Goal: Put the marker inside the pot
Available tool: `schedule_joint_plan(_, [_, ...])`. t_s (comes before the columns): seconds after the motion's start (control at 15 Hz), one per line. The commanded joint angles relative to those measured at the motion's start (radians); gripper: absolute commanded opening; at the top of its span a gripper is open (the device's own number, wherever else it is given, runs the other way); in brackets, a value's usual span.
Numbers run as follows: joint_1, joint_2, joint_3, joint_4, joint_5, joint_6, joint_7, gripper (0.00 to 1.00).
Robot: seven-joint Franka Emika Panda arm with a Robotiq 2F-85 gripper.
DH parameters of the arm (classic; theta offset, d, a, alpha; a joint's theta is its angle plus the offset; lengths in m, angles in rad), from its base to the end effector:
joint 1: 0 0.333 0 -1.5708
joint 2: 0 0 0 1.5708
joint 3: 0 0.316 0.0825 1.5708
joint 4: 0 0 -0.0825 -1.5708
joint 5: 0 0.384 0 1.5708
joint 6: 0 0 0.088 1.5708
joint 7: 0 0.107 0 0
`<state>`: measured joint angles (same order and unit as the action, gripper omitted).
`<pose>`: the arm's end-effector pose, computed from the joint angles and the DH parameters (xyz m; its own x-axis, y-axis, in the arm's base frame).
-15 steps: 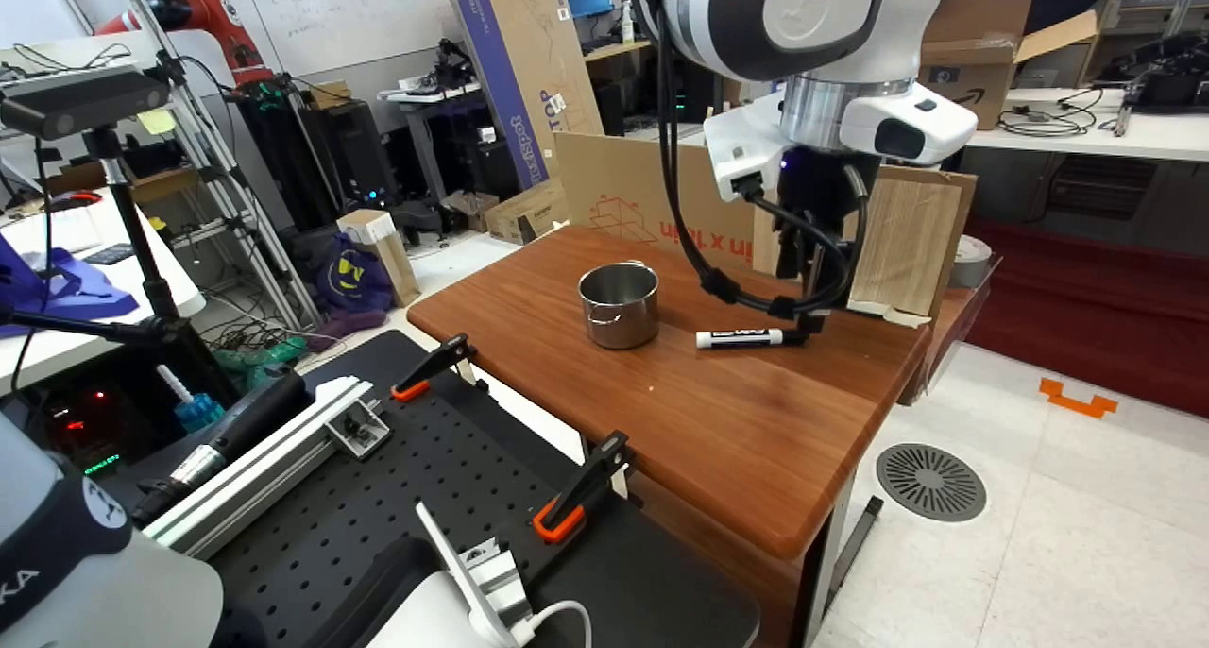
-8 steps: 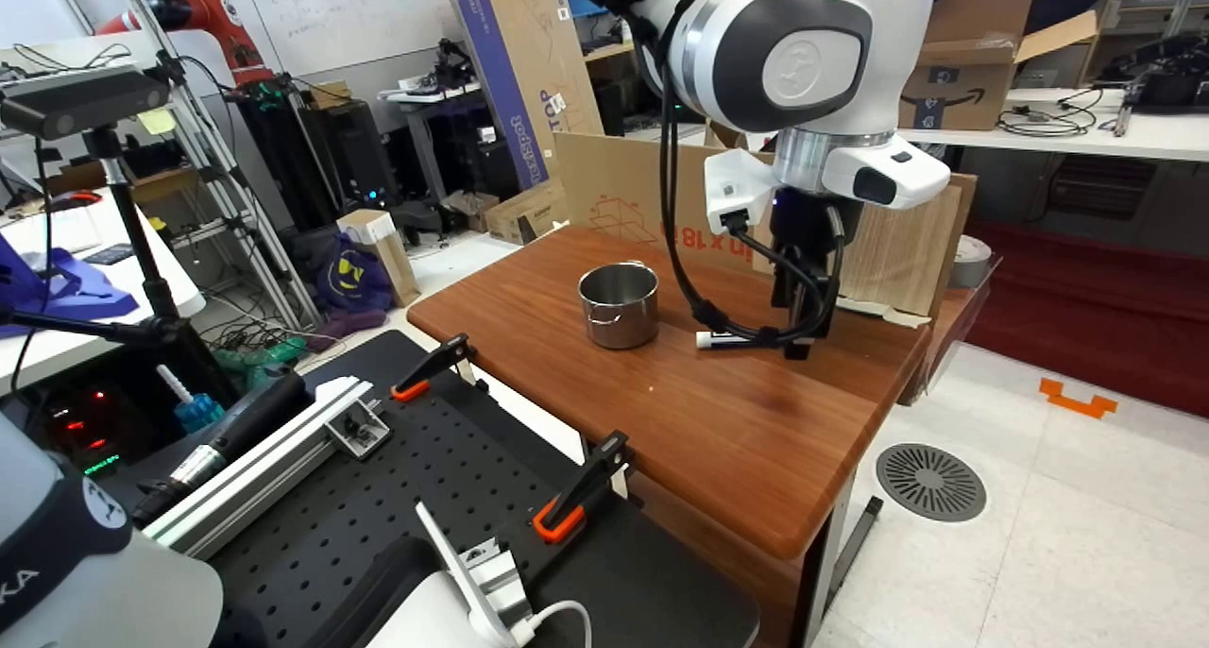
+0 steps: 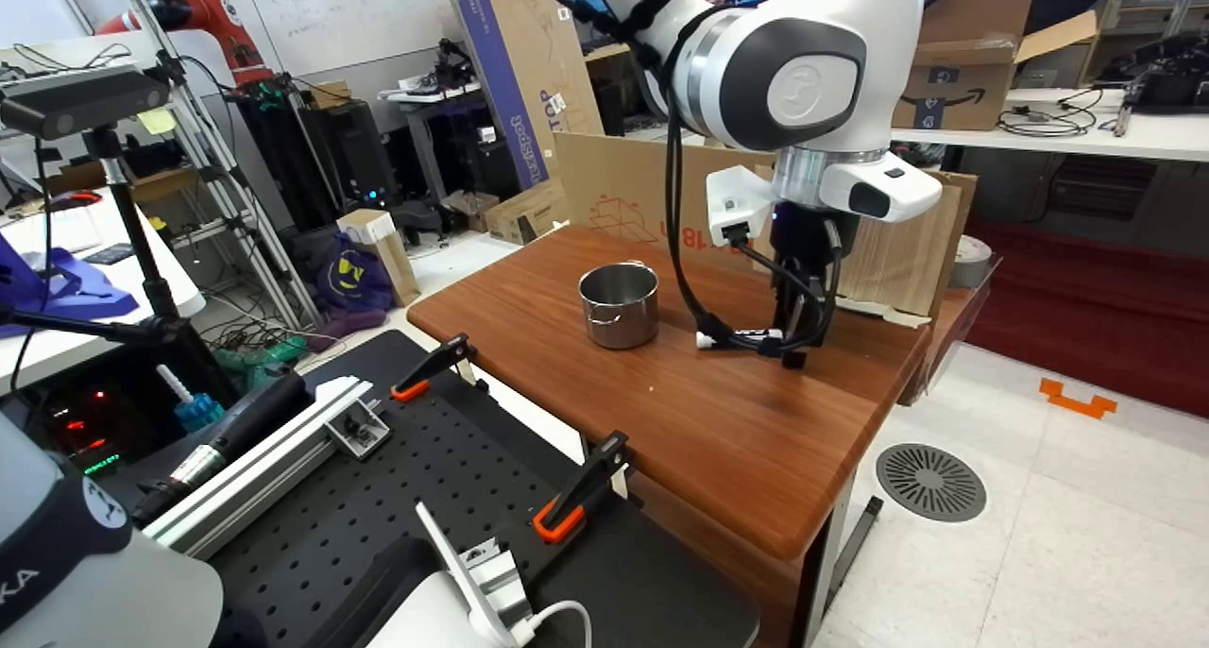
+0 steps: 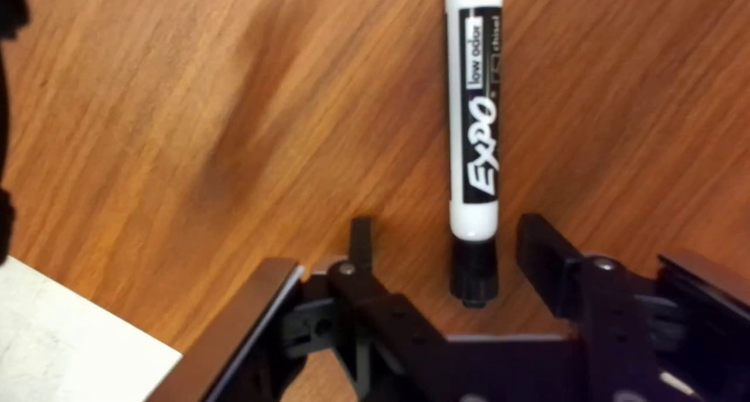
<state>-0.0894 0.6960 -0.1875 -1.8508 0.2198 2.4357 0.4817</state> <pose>0.6045 -0.1672 0.1415 0.6214 -0.7790 -0.0844 -0.7793 -0.6256 0.0371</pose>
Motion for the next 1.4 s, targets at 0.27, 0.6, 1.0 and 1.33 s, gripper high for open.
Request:
schedule_joint_plan(0.27, [0.013, -0.040, -0.011, -0.017, -0.020, 0.014, -0.005, 0.05])
schedule_joint_plan(0.6, [0.019, -0.138, -0.012, -0.103, -0.023, 0.070, -0.025, 0.05])
schedule_joint_plan(1.0, [0.066, -0.386, -0.013, -0.377, -0.068, 0.336, -0.045, 0.05])
schedule_joint_plan(1.33, [0.139, -0.495, -0.018, -0.541, -0.171, 0.506, 0.004, 0.05])
